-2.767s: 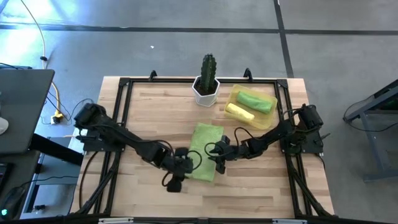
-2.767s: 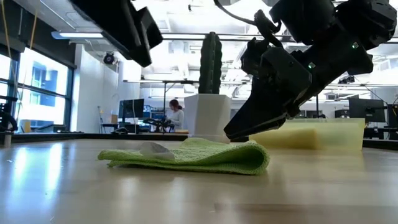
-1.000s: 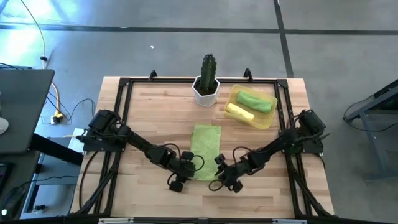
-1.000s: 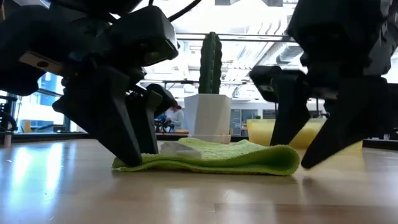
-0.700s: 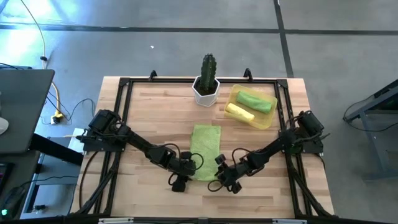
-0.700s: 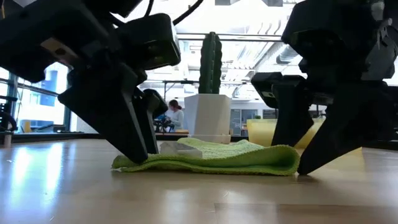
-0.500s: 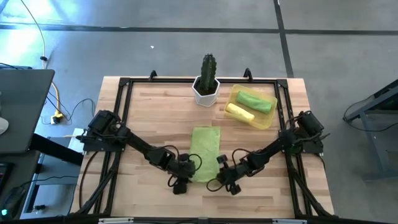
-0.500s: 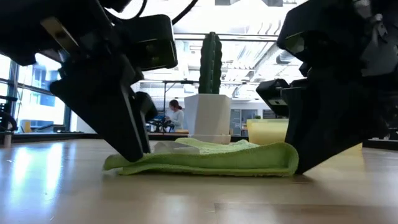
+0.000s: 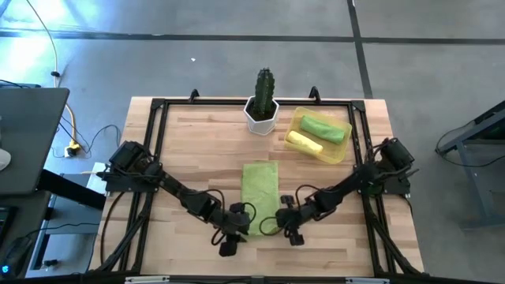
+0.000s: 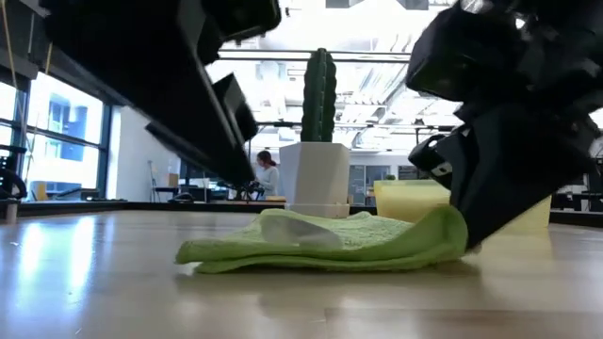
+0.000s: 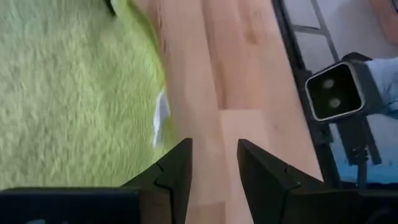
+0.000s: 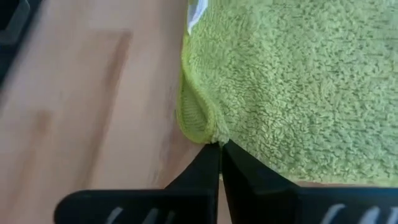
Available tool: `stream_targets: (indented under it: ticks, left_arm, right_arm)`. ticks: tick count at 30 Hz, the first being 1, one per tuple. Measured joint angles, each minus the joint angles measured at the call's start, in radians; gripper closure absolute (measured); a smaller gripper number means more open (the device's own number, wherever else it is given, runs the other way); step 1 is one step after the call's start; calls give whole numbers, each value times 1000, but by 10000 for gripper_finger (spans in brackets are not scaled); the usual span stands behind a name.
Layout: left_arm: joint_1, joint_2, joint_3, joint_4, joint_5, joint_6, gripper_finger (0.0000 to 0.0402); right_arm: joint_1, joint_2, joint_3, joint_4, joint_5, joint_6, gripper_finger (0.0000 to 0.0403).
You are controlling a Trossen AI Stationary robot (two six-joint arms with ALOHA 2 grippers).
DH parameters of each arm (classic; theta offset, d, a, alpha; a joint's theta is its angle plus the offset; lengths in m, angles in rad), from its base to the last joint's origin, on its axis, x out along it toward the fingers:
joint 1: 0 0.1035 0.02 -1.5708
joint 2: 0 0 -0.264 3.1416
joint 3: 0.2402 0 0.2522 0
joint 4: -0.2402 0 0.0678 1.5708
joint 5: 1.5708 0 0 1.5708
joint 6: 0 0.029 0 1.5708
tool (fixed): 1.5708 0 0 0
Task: Roll microfiber towels into tight, uniform cylinder then place into a basket
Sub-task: Roll the light green towel
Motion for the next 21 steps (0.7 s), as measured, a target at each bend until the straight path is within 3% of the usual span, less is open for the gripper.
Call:
stream_targets:
  ticks: [11,21]
  left_arm:
    - [-9,-11,63,-69,-16,44,284]
    - [-64,-11,69,-103,-131,82,284]
  right_arm:
    - [-56,-13,1,22,-70,497,402]
    - [-63,-28,1,44,-39,715,403]
